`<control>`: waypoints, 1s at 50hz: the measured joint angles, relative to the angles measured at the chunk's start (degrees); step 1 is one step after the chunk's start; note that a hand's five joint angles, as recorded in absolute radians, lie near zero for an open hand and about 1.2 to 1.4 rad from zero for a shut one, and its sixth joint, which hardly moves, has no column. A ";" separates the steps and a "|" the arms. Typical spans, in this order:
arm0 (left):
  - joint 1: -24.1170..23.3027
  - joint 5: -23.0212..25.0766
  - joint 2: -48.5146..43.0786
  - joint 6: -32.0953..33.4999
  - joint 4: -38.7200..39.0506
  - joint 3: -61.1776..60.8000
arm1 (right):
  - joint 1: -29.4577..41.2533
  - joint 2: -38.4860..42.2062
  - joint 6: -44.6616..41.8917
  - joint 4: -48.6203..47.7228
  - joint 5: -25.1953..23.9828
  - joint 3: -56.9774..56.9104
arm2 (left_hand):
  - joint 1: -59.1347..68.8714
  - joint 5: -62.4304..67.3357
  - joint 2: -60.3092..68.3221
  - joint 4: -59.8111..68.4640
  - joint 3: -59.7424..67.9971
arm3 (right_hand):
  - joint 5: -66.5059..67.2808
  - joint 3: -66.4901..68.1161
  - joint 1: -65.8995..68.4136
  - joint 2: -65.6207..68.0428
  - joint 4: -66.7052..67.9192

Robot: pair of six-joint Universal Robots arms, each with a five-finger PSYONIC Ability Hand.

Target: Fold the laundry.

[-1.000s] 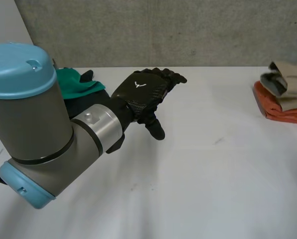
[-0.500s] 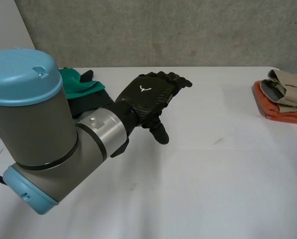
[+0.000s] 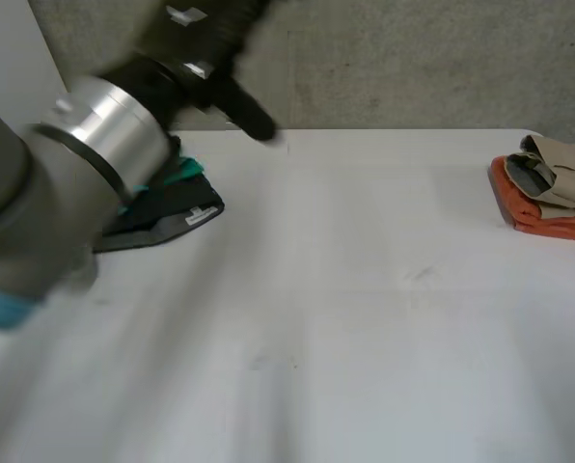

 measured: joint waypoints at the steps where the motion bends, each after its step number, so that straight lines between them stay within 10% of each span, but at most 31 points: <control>1: 2.21 -0.53 -0.13 0.64 0.25 0.31 | 2.13 -2.27 1.20 -2.45 -0.97 3.22 | 0.00 0.00 0.00 0.00 0.00 | 0.00 0.00 0.00 0.00 0.00; 9: 18.71 -1.87 -9.19 11.39 3.96 2.98 | 16.17 -10.53 3.46 -16.06 -6.96 23.40 | 0.00 0.00 0.00 0.00 0.00 | 0.00 -0.08 0.00 0.00 0.00; 21: 28.09 -0.12 -38.47 27.91 8.70 17.49 | 24.80 -9.12 -5.58 -15.79 -7.32 40.28 | 1.68 0.88 1.29 1.49 1.11 | 0.00 -0.08 0.00 0.00 0.00; 30: 28.61 1.54 -51.26 28.15 8.02 30.65 | 23.90 -8.39 -7.90 -14.16 -7.15 43.22 | 53.85 48.29 50.42 49.90 49.05 | 0.00 -0.08 0.00 0.00 0.00; 42: 23.77 -3.06 -46.26 26.49 5.39 31.98 | 23.76 -9.40 -7.59 -14.29 -6.42 43.98 | 55.53 52.50 56.64 56.95 55.95 | 0.00 -0.08 0.00 0.00 0.00; 50: 16.70 -4.67 -28.50 12.20 4.14 24.35 | 23.76 -10.90 -7.11 -14.29 -4.62 43.63 | 55.53 52.50 56.68 56.96 55.97 | 0.00 -0.08 0.00 0.00 0.00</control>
